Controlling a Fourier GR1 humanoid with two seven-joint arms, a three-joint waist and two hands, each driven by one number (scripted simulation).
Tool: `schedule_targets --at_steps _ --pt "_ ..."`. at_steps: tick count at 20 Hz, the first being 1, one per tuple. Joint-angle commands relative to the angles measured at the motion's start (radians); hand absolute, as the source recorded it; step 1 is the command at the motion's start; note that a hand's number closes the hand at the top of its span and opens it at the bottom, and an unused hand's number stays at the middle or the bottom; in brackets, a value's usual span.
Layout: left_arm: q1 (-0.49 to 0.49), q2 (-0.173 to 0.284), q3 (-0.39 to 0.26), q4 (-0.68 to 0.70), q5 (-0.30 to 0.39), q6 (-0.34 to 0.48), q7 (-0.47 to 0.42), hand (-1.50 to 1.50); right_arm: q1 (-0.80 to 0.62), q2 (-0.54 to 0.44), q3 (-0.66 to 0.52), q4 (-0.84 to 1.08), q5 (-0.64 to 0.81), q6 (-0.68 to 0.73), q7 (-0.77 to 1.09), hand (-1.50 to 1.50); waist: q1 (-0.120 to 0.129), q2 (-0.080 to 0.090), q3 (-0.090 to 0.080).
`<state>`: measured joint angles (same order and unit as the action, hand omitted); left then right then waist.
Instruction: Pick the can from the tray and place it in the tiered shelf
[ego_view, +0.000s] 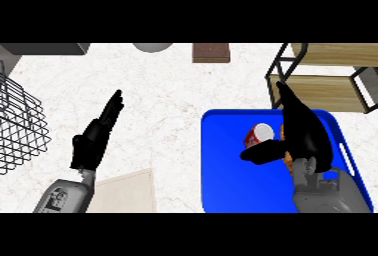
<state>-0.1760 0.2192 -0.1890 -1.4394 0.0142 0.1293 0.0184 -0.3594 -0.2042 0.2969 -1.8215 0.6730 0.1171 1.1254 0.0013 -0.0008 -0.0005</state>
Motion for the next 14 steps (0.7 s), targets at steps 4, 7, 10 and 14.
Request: schedule_targets --at_steps 4,7,10,14 --pt "-0.001 0.013 0.061 0.094 0.011 -0.053 -0.086 0.00 0.052 0.042 -0.002 -0.027 0.040 0.066 0.105 -1.50 -0.008 0.001 0.000" --pt "-0.023 -0.028 0.034 0.034 -0.028 -0.009 -0.014 0.00 0.035 0.049 -0.030 0.062 0.053 0.067 0.052 -1.50 -0.002 0.001 0.000" --pt "0.011 -0.024 0.042 0.039 -0.028 -0.031 -0.056 0.00 0.022 0.086 -0.016 0.092 0.101 0.069 0.071 -1.50 0.000 0.001 0.000" --pt "-0.028 -0.077 0.031 0.088 -0.077 0.009 -0.048 0.00 0.033 0.101 -0.044 0.071 0.120 0.087 0.058 -1.50 -0.004 0.001 0.000"
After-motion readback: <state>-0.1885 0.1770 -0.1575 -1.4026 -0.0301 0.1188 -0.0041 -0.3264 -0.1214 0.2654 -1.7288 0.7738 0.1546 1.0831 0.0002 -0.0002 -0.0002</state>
